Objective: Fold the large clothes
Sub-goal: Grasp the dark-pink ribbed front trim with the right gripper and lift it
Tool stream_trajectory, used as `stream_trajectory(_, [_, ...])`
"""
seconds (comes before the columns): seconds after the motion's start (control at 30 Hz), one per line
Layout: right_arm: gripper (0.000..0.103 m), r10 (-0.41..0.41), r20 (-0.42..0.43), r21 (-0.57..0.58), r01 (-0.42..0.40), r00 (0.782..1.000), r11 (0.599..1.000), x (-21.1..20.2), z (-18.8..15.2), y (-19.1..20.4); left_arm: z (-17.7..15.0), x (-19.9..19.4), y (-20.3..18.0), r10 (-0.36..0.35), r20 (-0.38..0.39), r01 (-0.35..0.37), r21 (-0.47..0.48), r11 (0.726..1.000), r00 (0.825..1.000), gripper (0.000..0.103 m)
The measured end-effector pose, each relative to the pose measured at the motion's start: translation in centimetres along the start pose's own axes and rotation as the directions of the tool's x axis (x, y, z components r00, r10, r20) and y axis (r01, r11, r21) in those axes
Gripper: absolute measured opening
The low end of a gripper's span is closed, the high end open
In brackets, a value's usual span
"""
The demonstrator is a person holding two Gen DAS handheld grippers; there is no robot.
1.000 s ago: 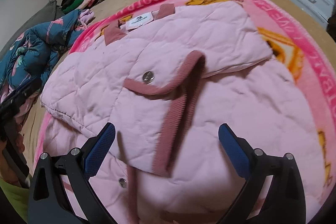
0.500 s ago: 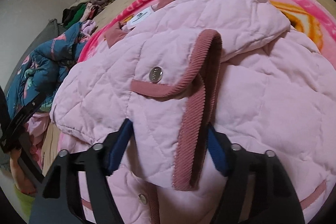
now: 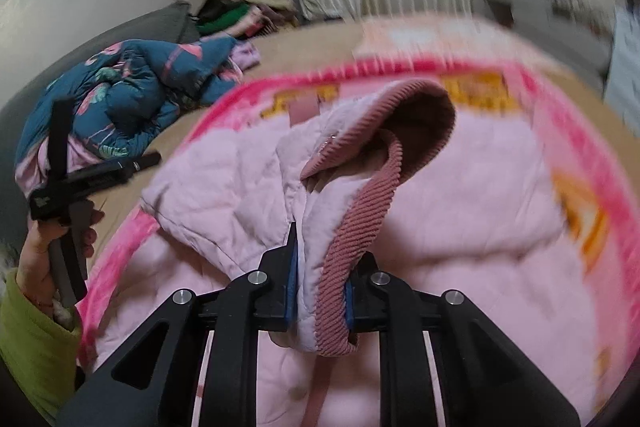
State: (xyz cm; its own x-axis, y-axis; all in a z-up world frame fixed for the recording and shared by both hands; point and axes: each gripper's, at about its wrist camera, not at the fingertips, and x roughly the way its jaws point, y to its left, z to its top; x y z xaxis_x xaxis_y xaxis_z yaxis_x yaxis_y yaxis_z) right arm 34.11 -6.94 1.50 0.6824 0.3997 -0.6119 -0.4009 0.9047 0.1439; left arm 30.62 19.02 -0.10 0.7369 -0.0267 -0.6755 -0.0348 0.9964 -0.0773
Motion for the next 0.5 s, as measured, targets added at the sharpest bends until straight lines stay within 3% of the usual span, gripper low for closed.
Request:
stream_trajectory(0.27, [0.016,-0.108,0.092,-0.13,0.12,0.99,0.984,-1.6,5.9,-2.1,0.2,-0.5,0.3,0.018,0.041,-0.017,-0.025,1.0,0.999,0.094])
stream_trajectory(0.5, [0.016,-0.134,0.05,-0.114,0.139,0.99,0.984,0.6,6.0,-4.6,0.1,0.2,-0.3,-0.005,0.039,0.005,-0.019,1.0,0.999,0.094])
